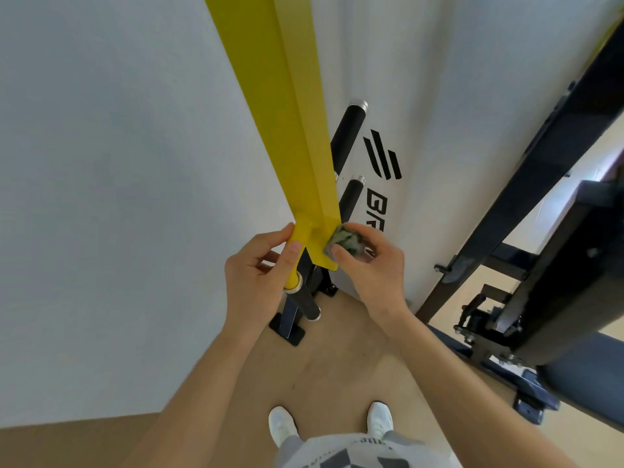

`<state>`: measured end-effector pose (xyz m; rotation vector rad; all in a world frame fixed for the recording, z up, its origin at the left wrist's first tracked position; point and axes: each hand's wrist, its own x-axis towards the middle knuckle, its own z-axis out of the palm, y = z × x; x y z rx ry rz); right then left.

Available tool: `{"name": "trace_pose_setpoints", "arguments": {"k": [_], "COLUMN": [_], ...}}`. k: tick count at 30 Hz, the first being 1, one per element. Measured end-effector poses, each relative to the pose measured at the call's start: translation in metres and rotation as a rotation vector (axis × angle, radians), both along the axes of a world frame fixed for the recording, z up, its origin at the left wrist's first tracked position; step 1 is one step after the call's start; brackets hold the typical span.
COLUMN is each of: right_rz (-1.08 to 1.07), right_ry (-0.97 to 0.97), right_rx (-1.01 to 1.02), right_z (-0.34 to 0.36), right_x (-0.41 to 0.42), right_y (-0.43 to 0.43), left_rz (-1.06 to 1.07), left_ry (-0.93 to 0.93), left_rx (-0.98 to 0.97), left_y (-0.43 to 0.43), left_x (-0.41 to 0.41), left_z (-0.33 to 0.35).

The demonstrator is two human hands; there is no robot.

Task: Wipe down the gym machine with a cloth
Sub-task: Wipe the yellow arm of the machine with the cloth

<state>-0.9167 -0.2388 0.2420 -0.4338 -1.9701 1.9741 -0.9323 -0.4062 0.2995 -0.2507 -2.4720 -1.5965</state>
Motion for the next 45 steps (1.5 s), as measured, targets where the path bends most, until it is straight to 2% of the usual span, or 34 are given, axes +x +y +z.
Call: {"name": "trace_pose_setpoints", "arguments": {"k": [10,13,17,21,27,30,33,37,45], "right_rz": [-0.198,-0.228,-0.241,-0.202,0.008,-0.031,-0.114,-0.171,-0.242], "right_ry": [0.283,0.325,0.274,0.138,-0.17,-0.138,0.005,0.184,0.145], "right_rx": [-0.024,0.067,0.213,0.216,0.152,0.14,0.099,0.172,0.213], "right_z": [0.006,-0.006,-0.034,-0.062,-0.073,-0.047,-0.011,0.01,-0.01], "right_x": [-0.008,-0.012,-0.016,-0.017,-0.017,-0.015,-0.012,-0.012,-0.014], "right_y": [-0.03,-0.034,-0.038,-0.04,-0.023,-0.021,-0.027,-0.038,-0.048], "left_rz": [0.047,0.061,0.064,0.059,0.058,0.051,0.052,0.007,-0.138], "left_ry": [-0.023,-0.027,-0.026,-0.013,0.001,-0.006,-0.024,-0.027,0.007], "left_rx": [0.017,0.025,0.033,0.02,0.005,0.018,0.049,0.064,0.032], "left_y": [-0.001,-0.001,0.0,-0.003,-0.006,-0.005,-0.003,-0.006,-0.022], "left_x": [0.0,0.001,0.001,-0.001,-0.003,-0.003,-0.002,-0.005,-0.019], "left_z": [0.003,0.004,0.005,0.005,0.005,0.004,0.002,0.001,-0.004]}}
